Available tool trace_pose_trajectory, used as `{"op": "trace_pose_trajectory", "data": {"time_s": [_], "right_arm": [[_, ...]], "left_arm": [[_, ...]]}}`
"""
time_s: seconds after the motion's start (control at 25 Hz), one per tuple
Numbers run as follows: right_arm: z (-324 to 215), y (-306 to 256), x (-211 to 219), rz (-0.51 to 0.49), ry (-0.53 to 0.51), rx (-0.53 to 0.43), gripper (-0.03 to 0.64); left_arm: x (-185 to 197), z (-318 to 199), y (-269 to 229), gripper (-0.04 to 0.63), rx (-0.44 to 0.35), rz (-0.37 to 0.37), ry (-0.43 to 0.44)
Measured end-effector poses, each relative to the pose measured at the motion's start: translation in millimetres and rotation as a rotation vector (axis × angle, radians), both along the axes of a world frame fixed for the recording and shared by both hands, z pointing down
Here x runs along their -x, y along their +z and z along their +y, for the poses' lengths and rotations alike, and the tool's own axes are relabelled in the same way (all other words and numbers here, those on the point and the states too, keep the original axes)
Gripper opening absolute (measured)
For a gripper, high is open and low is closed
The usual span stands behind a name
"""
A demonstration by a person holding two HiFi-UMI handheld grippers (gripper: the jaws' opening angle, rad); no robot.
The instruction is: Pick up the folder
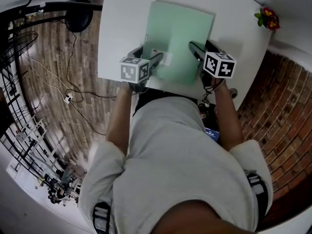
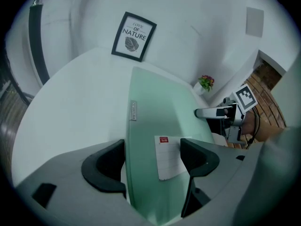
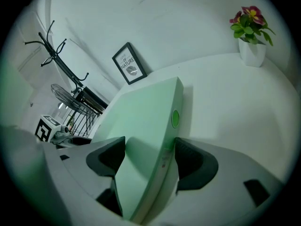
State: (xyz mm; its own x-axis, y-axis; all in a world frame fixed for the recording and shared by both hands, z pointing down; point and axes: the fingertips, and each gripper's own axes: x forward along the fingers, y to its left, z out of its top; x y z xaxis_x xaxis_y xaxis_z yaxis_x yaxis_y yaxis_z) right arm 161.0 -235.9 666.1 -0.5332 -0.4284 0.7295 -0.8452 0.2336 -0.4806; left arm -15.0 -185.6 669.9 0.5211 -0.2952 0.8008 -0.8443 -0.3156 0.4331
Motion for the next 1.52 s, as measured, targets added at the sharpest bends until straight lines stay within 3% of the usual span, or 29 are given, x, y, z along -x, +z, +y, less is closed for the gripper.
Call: {"op": "trace_pose_trajectory", "data": {"time_s": [0.52,1.52], "right_arm": [[-0.5,1.9,0.4,-0.014,0.038,-0.014,0.329],[13.7,-24.4,0.1,0.028,0.110,-0.087,0.319]], "left_arm": [[-0.1,0.2,2.7,0.364,0.008,0.036,-0.016],[1.1,6.8,-15.9,0.364,-0.085,0.030,0.014]]}}
